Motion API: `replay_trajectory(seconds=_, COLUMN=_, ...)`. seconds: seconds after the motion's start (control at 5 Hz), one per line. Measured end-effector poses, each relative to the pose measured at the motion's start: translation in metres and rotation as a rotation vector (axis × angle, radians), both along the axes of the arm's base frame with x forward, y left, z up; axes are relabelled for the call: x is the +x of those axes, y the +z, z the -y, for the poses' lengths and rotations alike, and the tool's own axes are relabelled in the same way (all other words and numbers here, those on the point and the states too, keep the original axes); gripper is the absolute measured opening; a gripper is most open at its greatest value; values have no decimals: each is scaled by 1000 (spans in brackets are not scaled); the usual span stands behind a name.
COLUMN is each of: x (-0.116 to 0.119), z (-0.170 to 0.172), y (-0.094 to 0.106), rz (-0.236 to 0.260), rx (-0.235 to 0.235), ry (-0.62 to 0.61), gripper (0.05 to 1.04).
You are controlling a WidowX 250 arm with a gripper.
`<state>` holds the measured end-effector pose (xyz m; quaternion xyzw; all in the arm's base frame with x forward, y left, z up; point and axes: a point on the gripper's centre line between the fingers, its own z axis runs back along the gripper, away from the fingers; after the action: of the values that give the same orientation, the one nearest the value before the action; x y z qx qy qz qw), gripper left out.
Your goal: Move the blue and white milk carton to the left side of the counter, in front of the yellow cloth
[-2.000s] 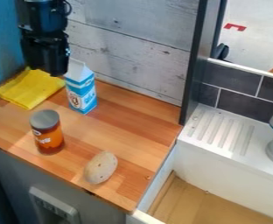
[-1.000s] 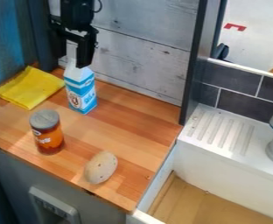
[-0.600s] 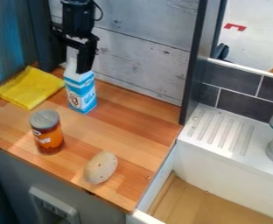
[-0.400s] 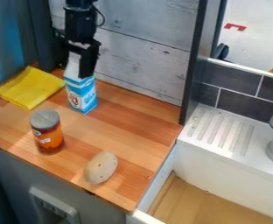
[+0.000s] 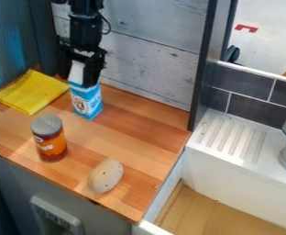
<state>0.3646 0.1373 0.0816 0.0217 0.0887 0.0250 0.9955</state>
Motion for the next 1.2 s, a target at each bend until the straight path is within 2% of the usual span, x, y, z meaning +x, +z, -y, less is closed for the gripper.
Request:
replay_trajectory(seconds=0.2, x=2, z=-1, y=1, rz=15, rx=8, ry=20, gripper=860)
replay_trajectory(seconds=0.4, x=-8, z=5, y=18, rz=64, rx=-7, ry=13, gripper=860)
replay_trajectory(seconds=0.6, x=-38, z=-13, y=62, rz=214, rx=-25, ry=47, gripper=860)
replay_trajectory(seconds=0.8, x=-85, z=-52, y=81, rz=222, rx=-18, ry=131, gripper=860)
replay_trajectory(seconds=1.0, x=-120, z=-78, y=79, rz=119, rx=23, ry=135, gripper=860)
replay_trajectory(seconds=1.2, x=-142, z=-83, y=64, rz=7, rx=48, ry=97, gripper=860)
